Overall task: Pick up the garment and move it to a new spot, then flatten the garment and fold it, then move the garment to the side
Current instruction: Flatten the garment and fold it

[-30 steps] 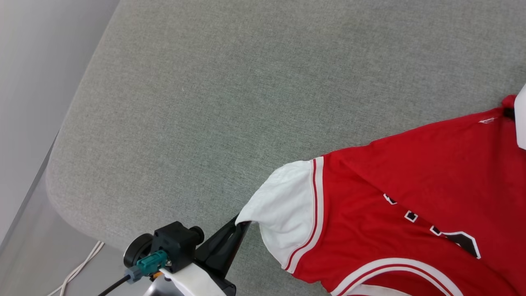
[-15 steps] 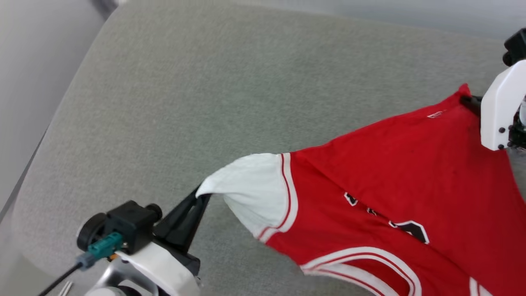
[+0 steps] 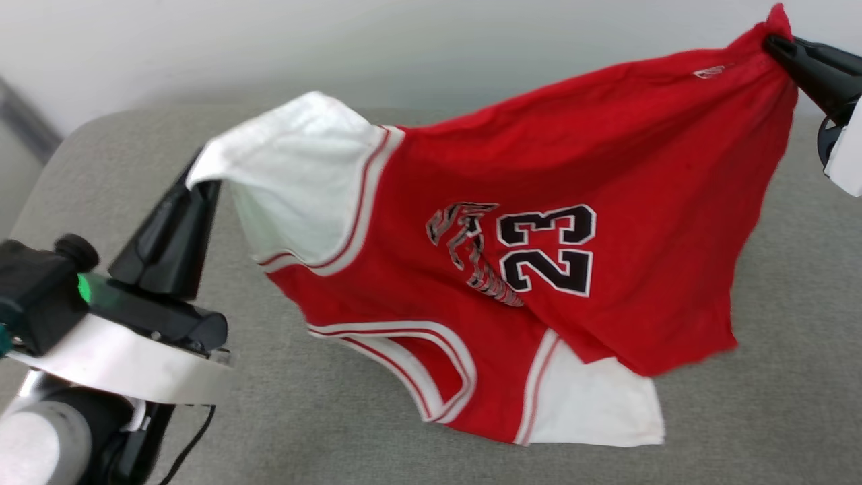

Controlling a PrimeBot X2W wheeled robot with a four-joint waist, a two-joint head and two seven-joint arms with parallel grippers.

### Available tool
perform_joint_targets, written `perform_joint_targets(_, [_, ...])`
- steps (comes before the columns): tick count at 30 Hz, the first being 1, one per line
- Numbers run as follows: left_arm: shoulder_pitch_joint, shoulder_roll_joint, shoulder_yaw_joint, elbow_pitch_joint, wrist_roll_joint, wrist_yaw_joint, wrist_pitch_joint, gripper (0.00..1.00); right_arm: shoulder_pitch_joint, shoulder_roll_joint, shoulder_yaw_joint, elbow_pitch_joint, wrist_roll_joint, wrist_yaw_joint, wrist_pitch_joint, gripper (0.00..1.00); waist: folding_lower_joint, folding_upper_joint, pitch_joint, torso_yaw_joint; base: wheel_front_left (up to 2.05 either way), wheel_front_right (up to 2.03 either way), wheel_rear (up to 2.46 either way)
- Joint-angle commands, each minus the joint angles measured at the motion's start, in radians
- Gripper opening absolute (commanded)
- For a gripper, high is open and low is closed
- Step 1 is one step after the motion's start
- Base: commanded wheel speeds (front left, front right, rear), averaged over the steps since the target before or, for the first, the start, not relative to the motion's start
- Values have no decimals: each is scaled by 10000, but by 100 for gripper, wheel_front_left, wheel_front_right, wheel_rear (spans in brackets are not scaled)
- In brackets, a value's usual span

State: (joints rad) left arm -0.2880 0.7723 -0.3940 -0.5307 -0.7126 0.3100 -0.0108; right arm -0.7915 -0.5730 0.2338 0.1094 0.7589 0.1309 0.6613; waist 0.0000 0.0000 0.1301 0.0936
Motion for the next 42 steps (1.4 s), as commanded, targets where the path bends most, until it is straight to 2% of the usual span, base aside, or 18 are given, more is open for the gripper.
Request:
perform_joint_targets(1, [-280, 108, 196, -134, 57, 63, -3, 0, 178, 72, -150, -483, -30, -4, 55, 0, 0, 0, -202, -430, 0, 0, 0])
perform_joint_targets(9, [-1288, 338, 1176, -509, 125, 318, -176, 0, 438, 377, -893, -2270, -318, -4, 561, 0, 0, 0, -199, -1013, 0, 0, 0])
perform_joint_targets(16, [-2236, 583, 1699, -663, 168, 352, -38, 0, 499, 626, -1379, -3177, -442, -4, 1039, 0, 0, 0, 42, -1287, 0, 0, 0])
perform_joint_targets(20, [-3281, 806, 1841, -514, 497, 254, 107, 0, 236, 745, -1786, -3560, -694, -4, 1177, 0, 0, 0, 429, -1328, 0, 0, 0])
perform_joint_targets(22, [-3923, 732, 1664, -270, 627, 145, 185, 0, 55, 769, -1899, -3678, -852, -4, 1154, 0, 0, 0, 670, -1334, 0, 0, 0])
perform_joint_targets(28, [-6409, 404, 1290, 810, 587, -468, 644, 0, -1043, 941, -2261, -3404, -1350, -4, 713, 0, 0, 0, 1840, -1382, 0, 0, 0])
perform_joint_targets(33, [-9115, 87, 896, 2313, 913, -1213, 881, 0, -2493, 941, -2239, -2756, -1829, -4, 163, 0, 0, 0, 3092, -1290, 0, 0, 0])
perform_joint_targets(36, [-10810, -64, 488, 3538, 1516, -1715, 885, 0, -3547, 1017, -2073, -2095, -2144, -4, -303, 0, 0, 0, 3700, -1300, 0, 0, 0])
perform_joint_targets(42, [-13922, -915, -78, 6311, 2284, -2473, 450, 0, -5913, 1424, -1735, -199, -2768, -6, -1502, 0, 0, 0, 4696, -1319, 0, 0, 0])
